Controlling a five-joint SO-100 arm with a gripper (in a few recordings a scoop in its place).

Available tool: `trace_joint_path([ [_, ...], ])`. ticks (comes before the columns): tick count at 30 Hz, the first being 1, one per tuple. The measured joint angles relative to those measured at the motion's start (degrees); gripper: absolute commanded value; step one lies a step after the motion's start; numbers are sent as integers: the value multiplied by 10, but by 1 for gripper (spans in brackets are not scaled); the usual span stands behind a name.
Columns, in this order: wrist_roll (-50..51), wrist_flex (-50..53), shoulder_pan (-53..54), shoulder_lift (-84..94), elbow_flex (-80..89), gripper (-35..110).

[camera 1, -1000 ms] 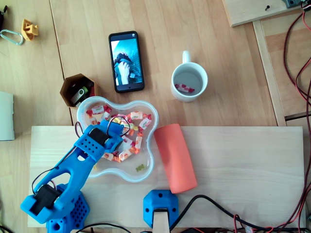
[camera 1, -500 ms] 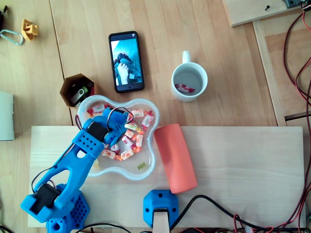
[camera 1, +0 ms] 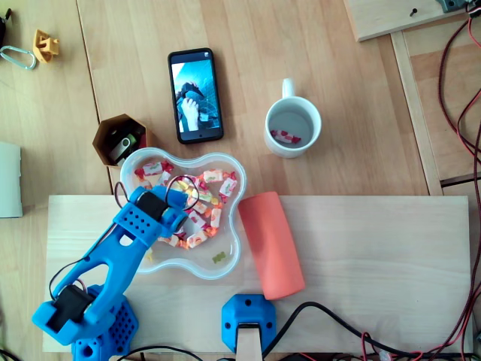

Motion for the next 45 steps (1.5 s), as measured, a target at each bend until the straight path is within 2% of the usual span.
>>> trace_joint_path([
  [10, 4, 4, 3, 0, 0, -2],
  [16, 29, 4, 68, 0, -3, 6],
  [22, 134, 14, 98, 0, -4, 14],
  [34, 334, 14, 100, -1, 48, 14],
  [45, 398, 14, 107, 13, 59, 14],
])
